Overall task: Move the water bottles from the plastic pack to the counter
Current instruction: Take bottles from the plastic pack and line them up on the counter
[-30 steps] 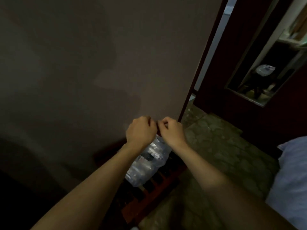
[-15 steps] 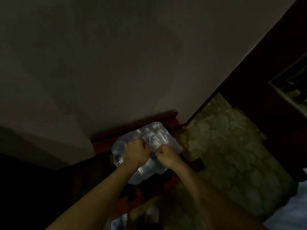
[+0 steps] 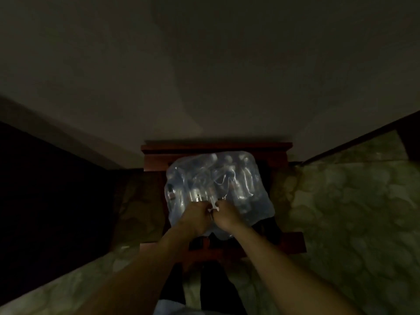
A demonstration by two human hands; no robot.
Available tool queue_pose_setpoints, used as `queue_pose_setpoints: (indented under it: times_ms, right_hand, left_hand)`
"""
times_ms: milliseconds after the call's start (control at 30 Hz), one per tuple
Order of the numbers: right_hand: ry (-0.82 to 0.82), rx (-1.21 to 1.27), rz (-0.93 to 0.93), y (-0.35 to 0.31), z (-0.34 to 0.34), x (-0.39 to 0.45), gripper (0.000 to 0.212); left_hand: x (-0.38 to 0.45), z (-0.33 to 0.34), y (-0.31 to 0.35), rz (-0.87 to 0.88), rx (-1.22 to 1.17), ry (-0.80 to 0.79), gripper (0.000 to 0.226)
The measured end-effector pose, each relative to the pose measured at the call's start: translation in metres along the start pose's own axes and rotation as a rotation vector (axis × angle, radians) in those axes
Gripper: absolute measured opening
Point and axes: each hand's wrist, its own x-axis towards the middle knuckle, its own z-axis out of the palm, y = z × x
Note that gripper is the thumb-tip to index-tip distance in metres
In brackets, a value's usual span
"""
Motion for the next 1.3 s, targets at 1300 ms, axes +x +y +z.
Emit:
queue_pose_setpoints:
  times_ms: [1300]
  right_hand:
    - [0.101, 0.42, 0.235, 0.032, 0.02, 0.037, 0.014]
  left_hand:
    - [0.1, 0.04, -0.019, -0.269, -0.083, 0.264, 0.057]
